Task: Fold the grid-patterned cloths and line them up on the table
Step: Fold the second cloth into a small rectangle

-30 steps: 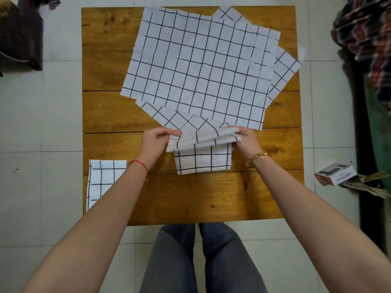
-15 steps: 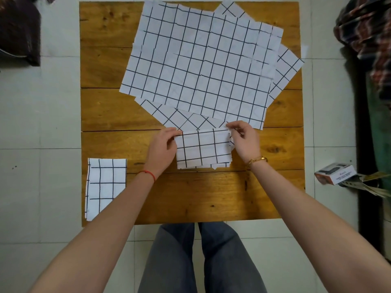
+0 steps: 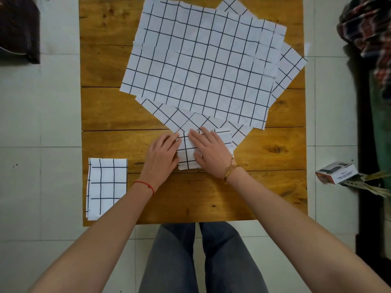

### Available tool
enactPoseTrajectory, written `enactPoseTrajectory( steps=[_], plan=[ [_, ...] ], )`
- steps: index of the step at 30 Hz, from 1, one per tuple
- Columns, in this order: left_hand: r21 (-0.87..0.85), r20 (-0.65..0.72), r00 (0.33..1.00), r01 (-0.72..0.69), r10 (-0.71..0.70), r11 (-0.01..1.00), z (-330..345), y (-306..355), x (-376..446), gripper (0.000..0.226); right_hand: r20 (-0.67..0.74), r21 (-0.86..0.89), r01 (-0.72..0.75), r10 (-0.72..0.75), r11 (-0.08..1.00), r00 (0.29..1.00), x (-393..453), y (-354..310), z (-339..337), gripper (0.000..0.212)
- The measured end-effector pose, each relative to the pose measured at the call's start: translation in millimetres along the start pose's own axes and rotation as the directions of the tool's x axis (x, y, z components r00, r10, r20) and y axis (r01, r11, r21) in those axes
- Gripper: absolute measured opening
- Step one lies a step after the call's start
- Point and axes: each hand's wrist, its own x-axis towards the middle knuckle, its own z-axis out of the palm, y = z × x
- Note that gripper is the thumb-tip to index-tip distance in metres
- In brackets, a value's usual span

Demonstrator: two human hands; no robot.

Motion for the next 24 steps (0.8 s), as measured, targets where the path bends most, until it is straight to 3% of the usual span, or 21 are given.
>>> enactPoseTrajectory(
  steps=[10,17,24],
  plan=[
    [-0.088,0.008,0.995,0.098,-0.098,0.991,0,2,-2,0.049,0.086,-0.075,-0.097,0.103,0.992,0.991,-6,-6,8,0.057],
    [-0.13,-0.001,0.991,0.134,-0.135,0.982,-3,-4,1,0.05,-0.029,-0.039,-0.287,0.286,0.957,0.958,-43,39,-1,0.053],
    [-0.138,0.03,0.986,0.168,-0.165,0.976,-5,4,2,0.049,-0.183,0.122,-0.294,0.313,0.948,0.932,-39,49,-11,0.037]
  ],
)
